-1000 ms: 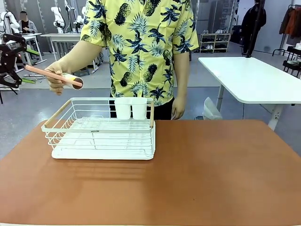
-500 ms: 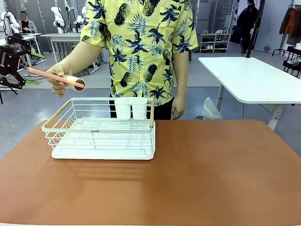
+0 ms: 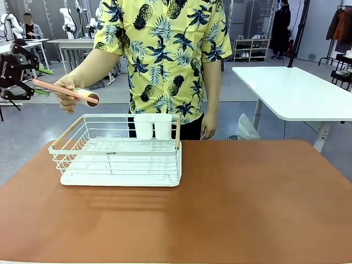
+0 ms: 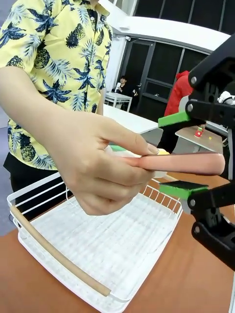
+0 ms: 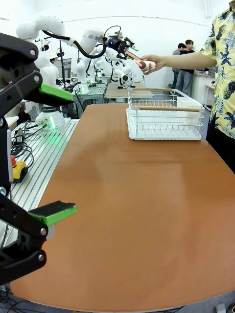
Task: Clean the table.
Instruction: Pick up the Lint Roller when the human hands it over.
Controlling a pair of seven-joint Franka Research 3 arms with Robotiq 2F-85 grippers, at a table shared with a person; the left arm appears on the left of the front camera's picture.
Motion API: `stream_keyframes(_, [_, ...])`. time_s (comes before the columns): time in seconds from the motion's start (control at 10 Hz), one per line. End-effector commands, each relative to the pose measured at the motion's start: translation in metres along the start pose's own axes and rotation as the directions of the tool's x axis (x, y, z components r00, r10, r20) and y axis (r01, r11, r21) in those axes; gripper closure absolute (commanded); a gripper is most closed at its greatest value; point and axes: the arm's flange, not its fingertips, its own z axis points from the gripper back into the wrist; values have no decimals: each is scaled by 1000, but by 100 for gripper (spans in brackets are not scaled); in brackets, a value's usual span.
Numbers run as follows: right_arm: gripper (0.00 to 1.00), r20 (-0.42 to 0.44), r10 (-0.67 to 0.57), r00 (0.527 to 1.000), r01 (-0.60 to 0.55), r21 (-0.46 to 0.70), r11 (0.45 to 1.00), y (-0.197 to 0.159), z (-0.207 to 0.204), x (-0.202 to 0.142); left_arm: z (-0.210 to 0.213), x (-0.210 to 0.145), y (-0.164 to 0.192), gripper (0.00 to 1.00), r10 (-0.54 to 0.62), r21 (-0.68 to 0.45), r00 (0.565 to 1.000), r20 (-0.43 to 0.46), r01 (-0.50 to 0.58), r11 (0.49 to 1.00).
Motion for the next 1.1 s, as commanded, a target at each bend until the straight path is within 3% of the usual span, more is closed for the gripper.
stream_keyframes(0.0, [0,6,3,1000,-3,16,1000,3,1,-1,-7,-3,7,61,-16,-24,1000,11,16,1000])
stream_keyframes(0.1, [0,6,3,1000,-3,16,1000,3,1,-1,-7,-3,7,94,-14,-23,1000,10,15,1000])
stream_keyframes(0.2, [0,6,3,1000,-3,16,1000,3,1,-1,-7,-2,7,79,-15,-23,1000,11,15,1000])
stream_keyframes(0.3, [0,6,3,1000,-3,16,1000,3,1,-1,-6,-3,6,100,-17,-23,1000,10,17,1000])
stream_keyframes(0.8, [0,6,3,1000,-3,16,1000,3,1,-1,-1,-2,4,97,-3,-40,1000,6,3,999])
stream_keyframes(0.9, [0,6,3,1000,-3,16,1000,3,1,-1,6,3,5,97,-15,-47,999,-51,12,999])
stream_keyframes(1.0, [0,6,3,1000,-3,16,1000,3,1,-1,-1,-1,1,97,1,1,1000,-5,-1,1000])
